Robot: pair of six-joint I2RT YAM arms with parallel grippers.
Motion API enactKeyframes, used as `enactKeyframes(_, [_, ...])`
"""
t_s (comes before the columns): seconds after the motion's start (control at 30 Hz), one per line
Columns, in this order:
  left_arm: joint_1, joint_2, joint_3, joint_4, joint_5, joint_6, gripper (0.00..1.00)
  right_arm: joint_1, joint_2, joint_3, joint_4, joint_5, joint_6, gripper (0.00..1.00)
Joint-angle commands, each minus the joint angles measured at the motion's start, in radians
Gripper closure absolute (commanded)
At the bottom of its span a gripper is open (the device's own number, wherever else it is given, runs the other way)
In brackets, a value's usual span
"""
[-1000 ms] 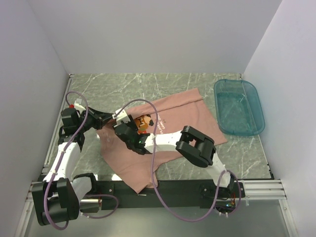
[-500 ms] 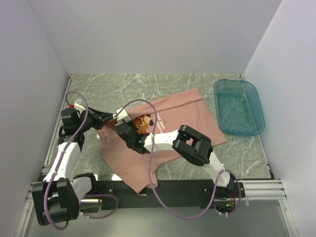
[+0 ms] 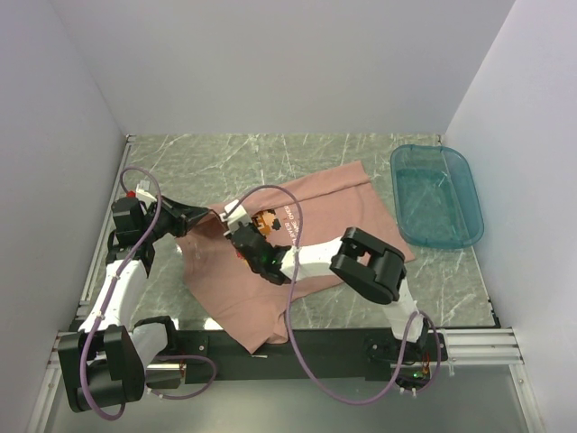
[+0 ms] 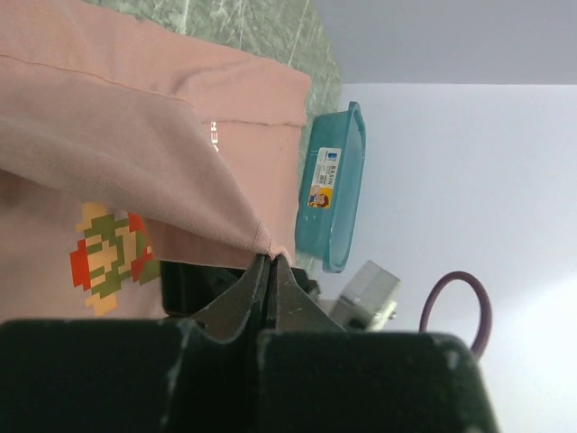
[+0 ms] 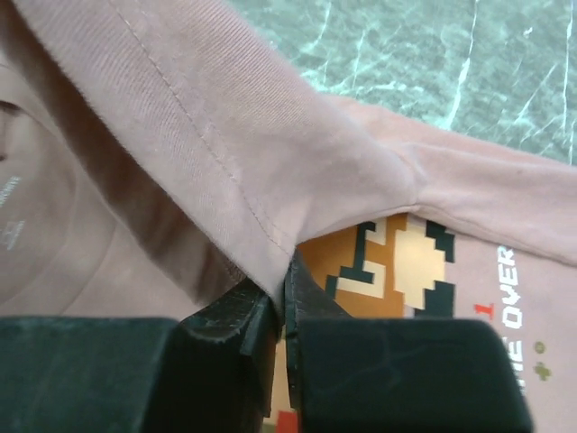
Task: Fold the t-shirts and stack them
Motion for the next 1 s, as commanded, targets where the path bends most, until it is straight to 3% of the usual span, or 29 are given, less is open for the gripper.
enactKeyframes(0.0, [0.000,-0.025,0.027,0.013,0.009,0.037,1.00,-0.035,-0.115,-0.038,0.090,-0.055,-0.008,0.92])
enactKeyframes(0.23, [0.000,-0.019,0.022,-0.022,0.019,0.095,1.00,-0.081,-0.183,-0.078,0.072,-0.144,0.002,1.00])
enactKeyframes(0.97, [-0.012,0.020,-0.038,-0.139,0.080,0.272,1.00,-0.182,-0.261,-0.135,-0.010,-0.424,-0.025,1.00])
